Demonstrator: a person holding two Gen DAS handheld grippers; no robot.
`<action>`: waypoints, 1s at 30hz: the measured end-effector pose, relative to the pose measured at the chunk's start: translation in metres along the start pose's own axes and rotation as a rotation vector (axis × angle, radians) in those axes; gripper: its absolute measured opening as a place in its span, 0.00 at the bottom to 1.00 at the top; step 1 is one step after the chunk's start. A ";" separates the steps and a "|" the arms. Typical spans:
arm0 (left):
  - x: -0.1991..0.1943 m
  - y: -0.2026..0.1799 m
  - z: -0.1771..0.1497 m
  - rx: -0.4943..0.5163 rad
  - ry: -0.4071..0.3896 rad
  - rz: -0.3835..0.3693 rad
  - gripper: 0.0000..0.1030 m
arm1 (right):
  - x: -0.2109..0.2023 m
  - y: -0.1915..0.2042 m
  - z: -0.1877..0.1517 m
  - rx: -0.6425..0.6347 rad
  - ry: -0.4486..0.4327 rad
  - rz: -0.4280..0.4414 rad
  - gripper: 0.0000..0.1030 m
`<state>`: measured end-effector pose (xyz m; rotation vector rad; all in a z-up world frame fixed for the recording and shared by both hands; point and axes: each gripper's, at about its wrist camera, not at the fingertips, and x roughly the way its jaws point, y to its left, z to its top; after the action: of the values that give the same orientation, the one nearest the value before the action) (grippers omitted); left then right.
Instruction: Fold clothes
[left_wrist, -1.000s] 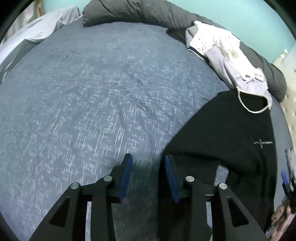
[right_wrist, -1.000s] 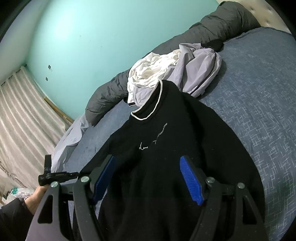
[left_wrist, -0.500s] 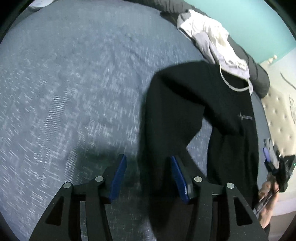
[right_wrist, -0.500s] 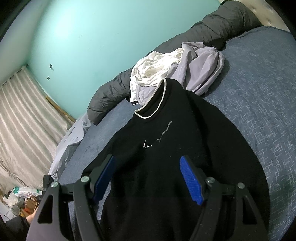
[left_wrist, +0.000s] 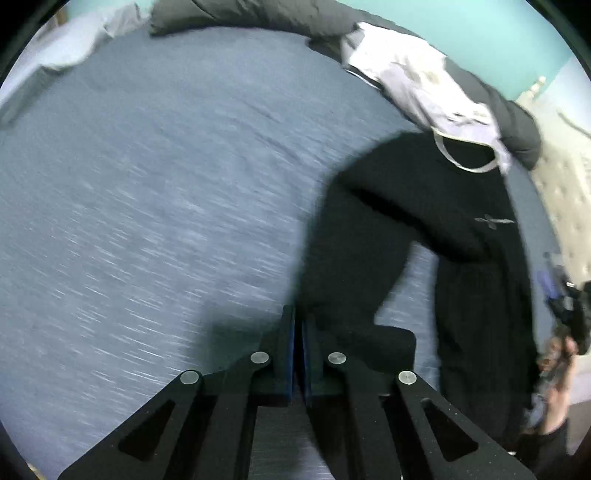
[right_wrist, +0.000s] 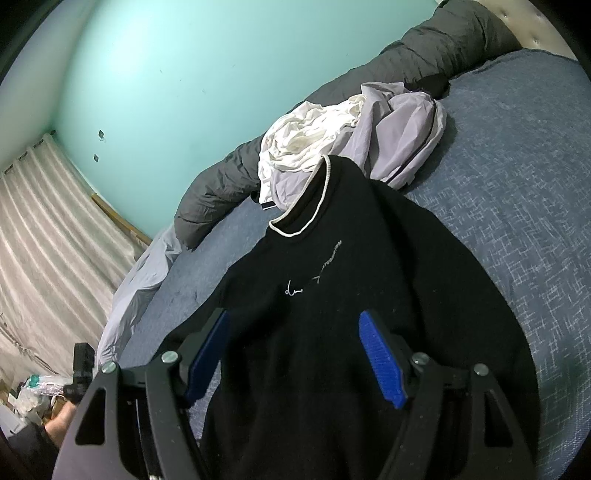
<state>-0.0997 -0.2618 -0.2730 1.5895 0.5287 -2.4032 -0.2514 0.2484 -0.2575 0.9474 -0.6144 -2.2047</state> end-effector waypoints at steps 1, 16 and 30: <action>-0.003 0.004 0.004 0.006 -0.003 0.019 0.03 | 0.000 0.000 0.000 0.000 -0.001 0.000 0.71; -0.013 0.041 -0.007 -0.106 -0.036 0.074 0.52 | 0.003 0.000 -0.001 0.004 0.008 0.004 0.71; 0.010 0.039 -0.080 -0.202 0.000 -0.080 0.47 | 0.005 0.009 -0.004 -0.011 0.015 0.020 0.71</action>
<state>-0.0221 -0.2650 -0.3176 1.5090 0.8211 -2.3198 -0.2480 0.2376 -0.2564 0.9472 -0.6018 -2.1789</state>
